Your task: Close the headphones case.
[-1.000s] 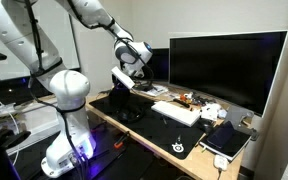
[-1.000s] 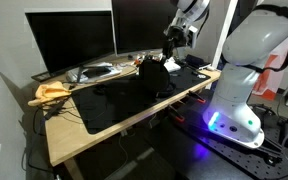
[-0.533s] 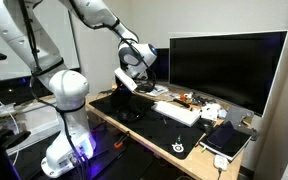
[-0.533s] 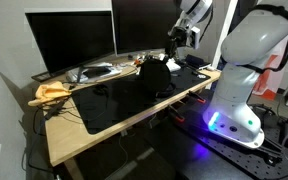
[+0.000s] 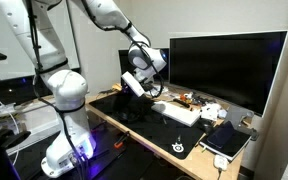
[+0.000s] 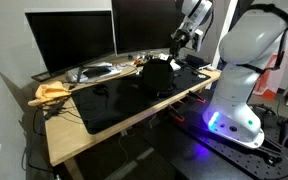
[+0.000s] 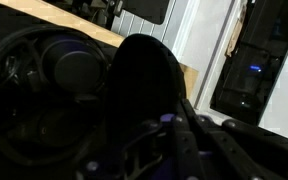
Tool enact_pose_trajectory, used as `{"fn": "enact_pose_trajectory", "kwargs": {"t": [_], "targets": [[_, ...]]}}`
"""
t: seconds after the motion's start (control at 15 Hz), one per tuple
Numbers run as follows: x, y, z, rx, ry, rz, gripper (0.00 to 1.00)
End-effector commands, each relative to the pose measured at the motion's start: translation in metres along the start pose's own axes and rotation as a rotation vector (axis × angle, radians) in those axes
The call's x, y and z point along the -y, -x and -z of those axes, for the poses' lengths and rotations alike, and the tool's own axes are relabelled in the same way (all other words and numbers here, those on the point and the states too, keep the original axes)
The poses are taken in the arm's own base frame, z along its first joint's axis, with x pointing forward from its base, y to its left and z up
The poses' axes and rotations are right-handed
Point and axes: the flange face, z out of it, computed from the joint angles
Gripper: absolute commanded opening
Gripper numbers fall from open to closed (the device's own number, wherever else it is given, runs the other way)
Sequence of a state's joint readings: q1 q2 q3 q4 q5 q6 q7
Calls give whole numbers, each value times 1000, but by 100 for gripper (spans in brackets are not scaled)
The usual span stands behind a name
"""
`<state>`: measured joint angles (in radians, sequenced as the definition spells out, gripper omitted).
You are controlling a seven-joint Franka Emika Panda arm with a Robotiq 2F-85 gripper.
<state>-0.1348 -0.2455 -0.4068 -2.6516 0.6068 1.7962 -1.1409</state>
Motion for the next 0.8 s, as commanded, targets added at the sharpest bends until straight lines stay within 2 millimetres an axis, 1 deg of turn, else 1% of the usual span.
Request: {"fn": "enact_pose_trajectory", "kwargs": {"t": [0.0,0.07,0.13,0.27,0.33,0.4,0.47,0.53,0.6,0.73], "targets": [[-20,-3,15,-5,-57,11,1],[-23,-2,19,-4,-64,9,1],[-28,-2,22,-4,-73,6,9],[-37,-1,27,-10,-90,1,9],[-41,-1,31,-13,-101,-3,15],[-45,-1,33,-17,-111,-3,21],[-48,-1,35,-19,-122,-8,36],[-51,-1,36,-22,-132,-11,42],[-54,-1,38,-25,-142,-10,54],[-57,0,40,-31,-155,-13,66]]}}
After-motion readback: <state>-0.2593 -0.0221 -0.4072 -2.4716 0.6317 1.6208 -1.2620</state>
